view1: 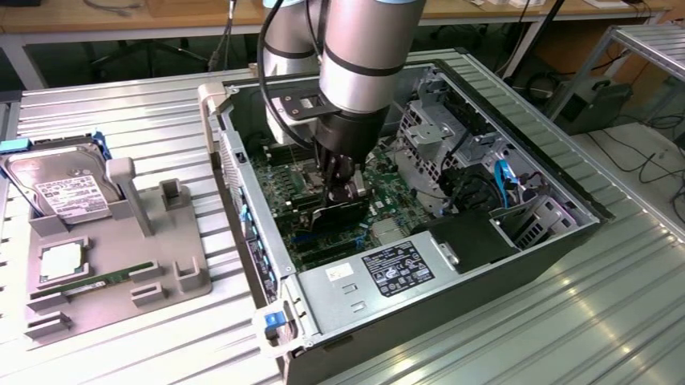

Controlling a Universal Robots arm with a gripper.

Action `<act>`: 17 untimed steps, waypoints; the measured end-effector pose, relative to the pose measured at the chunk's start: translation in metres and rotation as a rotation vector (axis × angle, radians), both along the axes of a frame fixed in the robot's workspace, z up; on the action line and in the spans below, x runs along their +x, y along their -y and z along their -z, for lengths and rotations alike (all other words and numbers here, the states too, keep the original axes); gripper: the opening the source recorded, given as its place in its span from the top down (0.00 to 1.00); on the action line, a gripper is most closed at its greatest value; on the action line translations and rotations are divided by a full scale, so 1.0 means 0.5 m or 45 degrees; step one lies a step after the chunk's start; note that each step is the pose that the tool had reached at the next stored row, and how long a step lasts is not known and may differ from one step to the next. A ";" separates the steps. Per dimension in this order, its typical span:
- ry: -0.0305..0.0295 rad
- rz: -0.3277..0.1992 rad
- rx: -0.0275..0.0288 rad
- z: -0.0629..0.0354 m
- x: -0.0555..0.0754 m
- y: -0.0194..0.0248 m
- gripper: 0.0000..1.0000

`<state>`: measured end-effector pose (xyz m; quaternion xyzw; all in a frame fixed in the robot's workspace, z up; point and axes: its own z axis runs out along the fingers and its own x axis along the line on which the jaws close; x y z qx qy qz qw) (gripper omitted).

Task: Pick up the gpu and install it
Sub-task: 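Press down on the gpu until it lock into place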

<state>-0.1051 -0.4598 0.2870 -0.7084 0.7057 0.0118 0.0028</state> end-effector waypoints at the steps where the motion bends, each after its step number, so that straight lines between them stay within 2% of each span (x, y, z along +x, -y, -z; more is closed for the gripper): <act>1: 0.0000 0.000 -0.0001 0.003 -0.004 -0.0057 0.89; 2: 0.0001 0.000 0.0003 0.010 -0.013 -0.0144 0.89; 3: 0.0000 0.000 0.0001 0.014 -0.017 -0.0156 0.89; 7: -0.0004 0.000 -0.0005 0.027 -0.021 -0.0160 0.89; 17: -0.0002 0.000 -0.0001 0.030 -0.028 -0.0151 0.89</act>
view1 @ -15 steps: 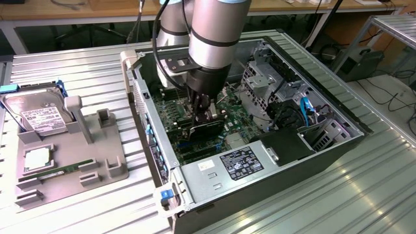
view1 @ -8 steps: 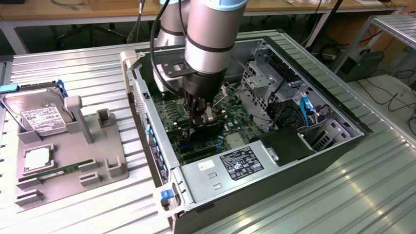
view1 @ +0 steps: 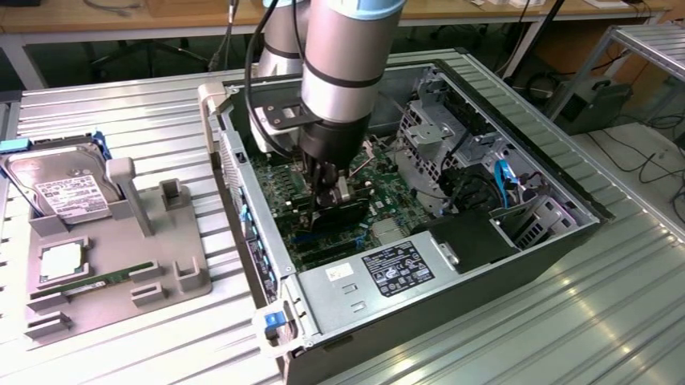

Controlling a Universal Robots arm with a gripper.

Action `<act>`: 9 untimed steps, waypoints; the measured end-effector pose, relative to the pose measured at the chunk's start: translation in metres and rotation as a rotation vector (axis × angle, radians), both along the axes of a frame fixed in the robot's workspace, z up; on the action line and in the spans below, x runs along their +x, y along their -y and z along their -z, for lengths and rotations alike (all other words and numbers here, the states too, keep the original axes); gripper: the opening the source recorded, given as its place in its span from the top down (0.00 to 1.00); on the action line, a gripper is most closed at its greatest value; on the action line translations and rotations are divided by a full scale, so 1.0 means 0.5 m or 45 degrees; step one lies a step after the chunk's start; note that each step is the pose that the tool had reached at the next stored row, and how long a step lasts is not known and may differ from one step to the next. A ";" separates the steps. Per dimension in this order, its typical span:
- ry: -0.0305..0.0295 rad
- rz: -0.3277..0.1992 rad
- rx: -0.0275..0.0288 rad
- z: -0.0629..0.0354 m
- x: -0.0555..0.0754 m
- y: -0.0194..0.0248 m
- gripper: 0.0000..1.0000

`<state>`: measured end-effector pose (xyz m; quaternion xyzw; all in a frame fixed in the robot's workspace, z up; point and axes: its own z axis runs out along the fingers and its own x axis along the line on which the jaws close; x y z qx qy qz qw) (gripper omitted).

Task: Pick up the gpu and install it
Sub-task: 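Press down on the gpu until it lock into place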

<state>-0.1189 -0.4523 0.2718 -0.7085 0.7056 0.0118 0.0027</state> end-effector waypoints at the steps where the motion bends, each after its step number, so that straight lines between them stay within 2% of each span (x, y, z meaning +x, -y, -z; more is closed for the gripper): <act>1: -0.0001 0.000 -0.0002 0.001 0.000 0.0001 0.89; 8: -0.0004 0.000 0.0000 0.010 0.000 0.0000 0.89; 9: -0.0009 0.000 0.0003 0.005 0.000 -0.0007 0.89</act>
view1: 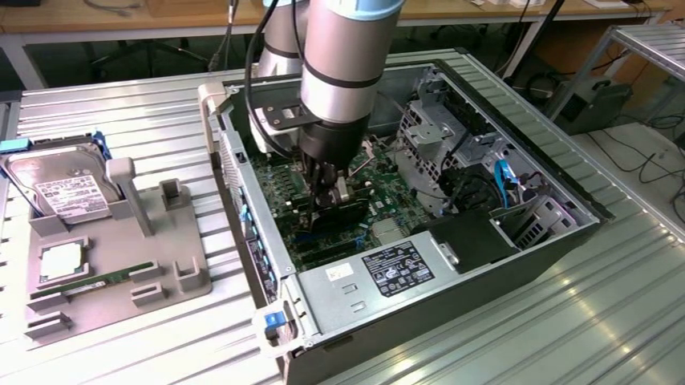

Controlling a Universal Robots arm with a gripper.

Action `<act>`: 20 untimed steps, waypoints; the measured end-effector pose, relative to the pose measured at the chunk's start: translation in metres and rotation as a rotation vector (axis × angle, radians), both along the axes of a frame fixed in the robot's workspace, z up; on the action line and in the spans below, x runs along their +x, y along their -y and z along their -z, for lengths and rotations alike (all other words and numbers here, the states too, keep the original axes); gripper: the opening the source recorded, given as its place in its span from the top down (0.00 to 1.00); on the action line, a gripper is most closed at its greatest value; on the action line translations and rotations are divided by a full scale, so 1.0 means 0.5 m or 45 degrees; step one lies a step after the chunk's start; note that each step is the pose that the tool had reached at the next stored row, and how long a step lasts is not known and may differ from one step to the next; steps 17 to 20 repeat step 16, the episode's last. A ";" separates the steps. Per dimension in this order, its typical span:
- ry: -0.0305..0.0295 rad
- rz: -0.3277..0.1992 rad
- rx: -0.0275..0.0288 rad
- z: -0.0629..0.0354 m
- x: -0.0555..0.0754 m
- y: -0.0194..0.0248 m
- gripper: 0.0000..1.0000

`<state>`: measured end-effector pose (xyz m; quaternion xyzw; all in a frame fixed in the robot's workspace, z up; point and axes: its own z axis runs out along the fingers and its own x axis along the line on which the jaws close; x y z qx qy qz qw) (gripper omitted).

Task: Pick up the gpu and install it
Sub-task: 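Press down on the gpu until it lock into place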

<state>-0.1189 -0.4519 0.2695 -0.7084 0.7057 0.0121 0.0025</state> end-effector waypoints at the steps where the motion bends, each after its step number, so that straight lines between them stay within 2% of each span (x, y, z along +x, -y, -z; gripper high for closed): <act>1: 0.0014 0.000 0.0028 -0.007 0.000 -0.0004 0.89; 3: -0.0001 0.000 0.0000 -0.036 0.002 0.0004 0.89; 4: -0.0002 0.000 0.0000 -0.041 0.002 0.0004 0.89; 20: -0.0003 0.000 -0.0002 -0.042 0.002 0.0004 0.89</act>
